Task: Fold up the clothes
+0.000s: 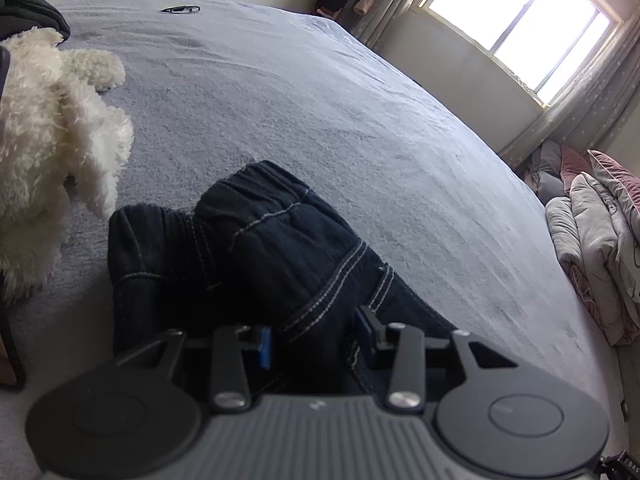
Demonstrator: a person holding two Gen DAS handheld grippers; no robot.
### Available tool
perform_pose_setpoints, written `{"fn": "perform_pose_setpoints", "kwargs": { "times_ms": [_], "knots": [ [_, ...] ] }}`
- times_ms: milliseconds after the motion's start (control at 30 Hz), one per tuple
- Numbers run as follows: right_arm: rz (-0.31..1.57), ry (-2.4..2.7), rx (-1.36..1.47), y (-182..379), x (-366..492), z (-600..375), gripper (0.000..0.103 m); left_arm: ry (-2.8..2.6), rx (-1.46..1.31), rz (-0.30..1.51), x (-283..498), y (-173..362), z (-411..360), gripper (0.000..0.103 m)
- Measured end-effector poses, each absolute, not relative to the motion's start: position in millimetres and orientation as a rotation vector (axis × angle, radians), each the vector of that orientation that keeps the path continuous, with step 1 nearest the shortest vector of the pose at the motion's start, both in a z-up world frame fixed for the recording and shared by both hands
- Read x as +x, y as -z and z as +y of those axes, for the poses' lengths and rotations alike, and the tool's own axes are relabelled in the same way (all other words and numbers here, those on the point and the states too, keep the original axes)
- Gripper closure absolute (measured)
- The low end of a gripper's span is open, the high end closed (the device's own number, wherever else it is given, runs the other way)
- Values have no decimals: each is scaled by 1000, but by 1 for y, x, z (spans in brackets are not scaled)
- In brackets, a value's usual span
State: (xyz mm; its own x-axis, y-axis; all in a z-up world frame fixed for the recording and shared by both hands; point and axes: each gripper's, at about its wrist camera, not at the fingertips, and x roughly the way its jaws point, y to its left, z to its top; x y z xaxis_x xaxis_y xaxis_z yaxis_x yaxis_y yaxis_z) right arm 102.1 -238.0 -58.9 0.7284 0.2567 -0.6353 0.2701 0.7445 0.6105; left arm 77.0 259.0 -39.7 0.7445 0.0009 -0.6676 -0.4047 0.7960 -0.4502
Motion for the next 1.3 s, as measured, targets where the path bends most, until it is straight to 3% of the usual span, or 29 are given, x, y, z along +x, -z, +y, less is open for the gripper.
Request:
{"fn": "perform_pose_setpoints", "kwargs": {
  "times_ms": [100, 167, 267, 500, 833, 1300],
  "knots": [
    [724, 15, 751, 61, 99, -237, 45, -247, -627, 700, 77, 39, 262, 73],
    [673, 32, 696, 56, 95, -232, 82, -248, -632, 697, 76, 39, 264, 82],
    [597, 60, 666, 45, 85, -227, 93, -245, -623, 687, 74, 36, 263, 86],
    [397, 55, 574, -1, 44, -221, 93, -196, -679, 655, 59, 27, 278, 88],
    [386, 8, 330, -45, -13, -192, 93, -140, -677, 682, 31, 24, 301, 88],
    [498, 13, 169, -1, -47, -179, 93, -150, -552, 799, 23, 40, 302, 87]
  ]
}}
